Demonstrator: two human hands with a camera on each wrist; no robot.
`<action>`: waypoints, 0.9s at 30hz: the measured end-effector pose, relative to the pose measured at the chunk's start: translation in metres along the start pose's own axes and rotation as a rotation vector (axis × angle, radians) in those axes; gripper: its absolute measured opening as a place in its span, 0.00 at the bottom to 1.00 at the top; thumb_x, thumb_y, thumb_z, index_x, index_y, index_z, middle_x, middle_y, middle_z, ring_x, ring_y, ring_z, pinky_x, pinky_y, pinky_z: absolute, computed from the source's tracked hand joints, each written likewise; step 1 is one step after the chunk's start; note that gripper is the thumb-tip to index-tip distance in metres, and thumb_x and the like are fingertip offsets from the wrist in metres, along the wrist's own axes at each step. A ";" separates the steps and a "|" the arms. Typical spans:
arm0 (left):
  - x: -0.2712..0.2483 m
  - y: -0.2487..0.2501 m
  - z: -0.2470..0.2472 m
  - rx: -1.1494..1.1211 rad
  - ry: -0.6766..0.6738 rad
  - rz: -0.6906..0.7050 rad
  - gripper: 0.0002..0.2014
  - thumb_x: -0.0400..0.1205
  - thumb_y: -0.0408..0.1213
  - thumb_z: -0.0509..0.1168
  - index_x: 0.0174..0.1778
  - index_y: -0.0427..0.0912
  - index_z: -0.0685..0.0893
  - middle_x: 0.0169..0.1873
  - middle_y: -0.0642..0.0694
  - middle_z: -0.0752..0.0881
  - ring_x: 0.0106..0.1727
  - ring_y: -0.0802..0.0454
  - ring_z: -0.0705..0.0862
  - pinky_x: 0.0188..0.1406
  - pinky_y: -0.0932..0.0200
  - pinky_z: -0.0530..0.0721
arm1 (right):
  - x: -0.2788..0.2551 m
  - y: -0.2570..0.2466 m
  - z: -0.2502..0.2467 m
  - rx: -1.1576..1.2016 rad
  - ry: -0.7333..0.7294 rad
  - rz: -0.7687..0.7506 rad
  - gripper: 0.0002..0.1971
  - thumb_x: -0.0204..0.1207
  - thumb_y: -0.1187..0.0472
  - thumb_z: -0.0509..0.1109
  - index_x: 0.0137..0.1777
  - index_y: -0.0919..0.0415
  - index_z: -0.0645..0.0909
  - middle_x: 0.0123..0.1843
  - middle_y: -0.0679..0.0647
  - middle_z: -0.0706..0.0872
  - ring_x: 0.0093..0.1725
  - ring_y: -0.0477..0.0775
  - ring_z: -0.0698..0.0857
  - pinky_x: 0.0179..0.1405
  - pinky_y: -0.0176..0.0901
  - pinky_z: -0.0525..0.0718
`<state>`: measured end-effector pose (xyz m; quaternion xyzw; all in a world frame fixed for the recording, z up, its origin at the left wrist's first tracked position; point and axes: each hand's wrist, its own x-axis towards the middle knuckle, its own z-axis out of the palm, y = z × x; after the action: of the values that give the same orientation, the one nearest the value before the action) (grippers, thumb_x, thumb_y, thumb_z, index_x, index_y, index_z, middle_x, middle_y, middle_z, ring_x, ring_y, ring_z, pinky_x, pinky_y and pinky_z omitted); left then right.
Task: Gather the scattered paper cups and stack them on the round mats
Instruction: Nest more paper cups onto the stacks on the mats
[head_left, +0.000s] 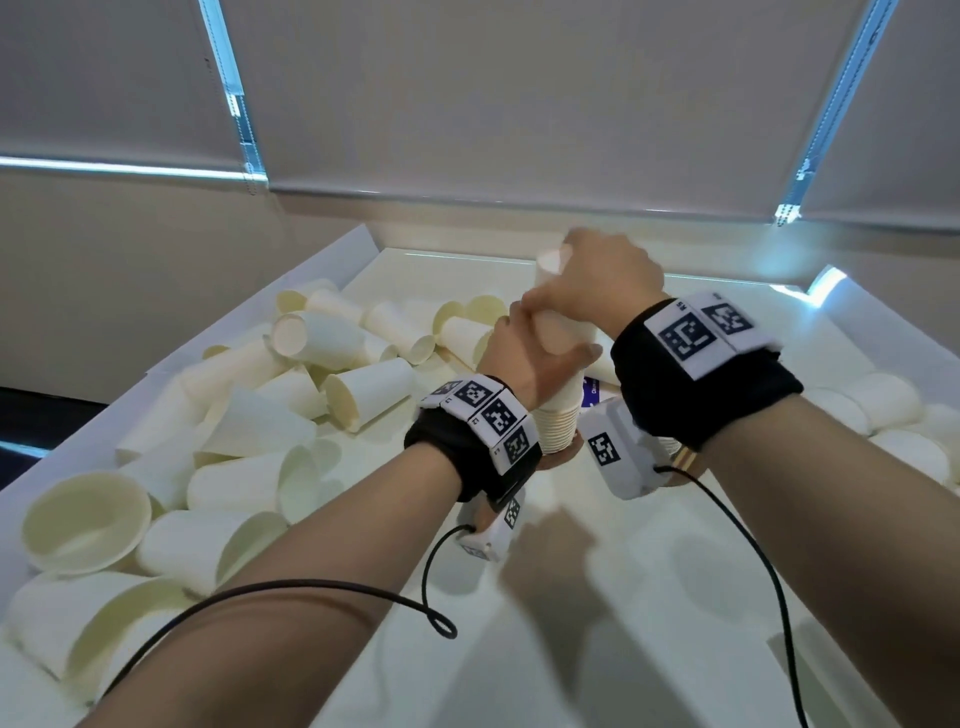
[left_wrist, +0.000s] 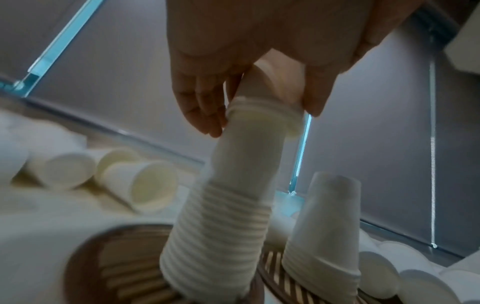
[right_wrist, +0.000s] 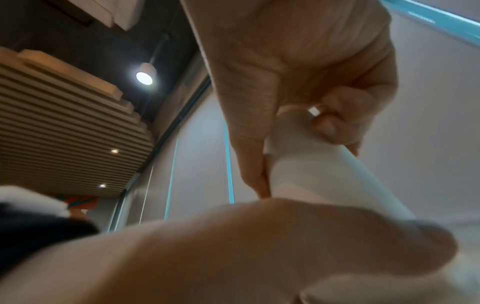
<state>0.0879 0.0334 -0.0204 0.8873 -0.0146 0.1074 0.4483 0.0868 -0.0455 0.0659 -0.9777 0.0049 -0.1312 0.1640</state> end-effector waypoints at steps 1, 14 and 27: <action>0.001 -0.004 0.005 0.007 -0.022 -0.019 0.39 0.67 0.55 0.75 0.69 0.40 0.71 0.59 0.42 0.83 0.59 0.45 0.83 0.56 0.52 0.82 | -0.001 0.003 0.011 -0.025 -0.069 0.011 0.30 0.70 0.40 0.71 0.66 0.58 0.75 0.60 0.57 0.83 0.55 0.60 0.81 0.43 0.44 0.71; 0.023 -0.039 -0.031 0.528 -0.054 -0.185 0.39 0.67 0.56 0.76 0.69 0.41 0.72 0.63 0.42 0.78 0.66 0.43 0.76 0.64 0.50 0.75 | 0.004 0.004 0.069 0.281 -0.143 -0.009 0.32 0.74 0.43 0.67 0.74 0.56 0.64 0.67 0.62 0.74 0.63 0.65 0.78 0.54 0.50 0.75; -0.011 -0.092 -0.064 0.884 -0.192 -0.358 0.28 0.79 0.40 0.66 0.73 0.31 0.70 0.70 0.33 0.75 0.68 0.34 0.77 0.58 0.36 0.81 | -0.036 -0.011 0.079 0.485 0.369 -0.661 0.19 0.70 0.66 0.65 0.62 0.67 0.78 0.59 0.61 0.79 0.60 0.56 0.77 0.59 0.39 0.76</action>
<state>0.0775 0.1387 -0.0592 0.9872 0.1439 -0.0577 0.0364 0.0721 -0.0078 -0.0115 -0.8202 -0.3093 -0.3462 0.3343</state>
